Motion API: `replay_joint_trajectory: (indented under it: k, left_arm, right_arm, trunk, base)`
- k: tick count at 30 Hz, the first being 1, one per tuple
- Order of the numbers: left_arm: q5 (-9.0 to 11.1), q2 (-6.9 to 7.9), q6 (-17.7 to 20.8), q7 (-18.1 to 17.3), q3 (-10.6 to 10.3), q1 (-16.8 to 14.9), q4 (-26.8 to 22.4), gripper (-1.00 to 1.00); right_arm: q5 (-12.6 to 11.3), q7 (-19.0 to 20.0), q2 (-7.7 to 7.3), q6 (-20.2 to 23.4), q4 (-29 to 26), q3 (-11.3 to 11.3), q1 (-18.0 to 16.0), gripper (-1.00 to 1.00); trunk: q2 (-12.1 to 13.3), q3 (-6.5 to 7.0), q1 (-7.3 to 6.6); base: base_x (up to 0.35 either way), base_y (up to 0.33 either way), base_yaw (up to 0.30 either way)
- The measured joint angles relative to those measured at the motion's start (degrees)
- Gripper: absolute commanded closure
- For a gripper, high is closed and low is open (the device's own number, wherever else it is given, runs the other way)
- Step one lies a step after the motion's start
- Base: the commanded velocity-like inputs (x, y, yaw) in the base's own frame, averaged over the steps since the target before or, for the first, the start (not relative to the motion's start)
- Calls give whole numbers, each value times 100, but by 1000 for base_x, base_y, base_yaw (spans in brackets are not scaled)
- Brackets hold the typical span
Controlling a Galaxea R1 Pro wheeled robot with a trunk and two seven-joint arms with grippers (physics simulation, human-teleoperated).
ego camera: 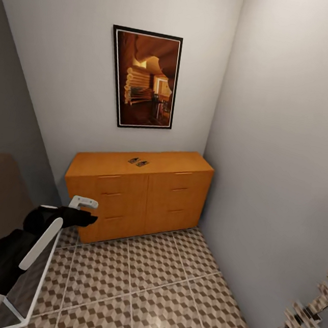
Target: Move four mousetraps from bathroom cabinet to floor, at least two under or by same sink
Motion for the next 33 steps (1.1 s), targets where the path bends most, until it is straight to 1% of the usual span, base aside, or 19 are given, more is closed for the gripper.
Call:
replay_joint_trajectory:
  k: [3,14,24,26,29,33]
  left_arm:
    - [0,3,0,-2,6,0,-127,-100]
    - [0,4,8,1,8,-1,-335,-100]
    - [0,9,7,0,8,1,-359,-100]
    - [-2,31,9,2,9,1,-359,-100]
    - [-3,104,10,0,14,-1,-367,-100]
    - [-1,148,10,-1,12,0,-400,-100]
  right_arm:
    - [2,1,3,3,2,0,0,-100]
    - [4,1,9,8,5,7,0,-100]
    - [4,2,9,9,6,5,0,-100]
    - [4,2,9,10,6,6,0,-100]
    - [4,2,9,10,5,5,0,-100]
    - [4,2,10,10,5,6,0,-100]
  trunk:
    - [0,0,0]
    - [0,0,0]
    - [0,0,0]
    - [0,0,0]
    - [0,0,0]
    - [0,0,1]
  base:
    - [338,0,0]
    - [340,0,0]
    - [339,21,0]
    - [318,110,0]
    - [305,137,0]
    - [291,159,0]
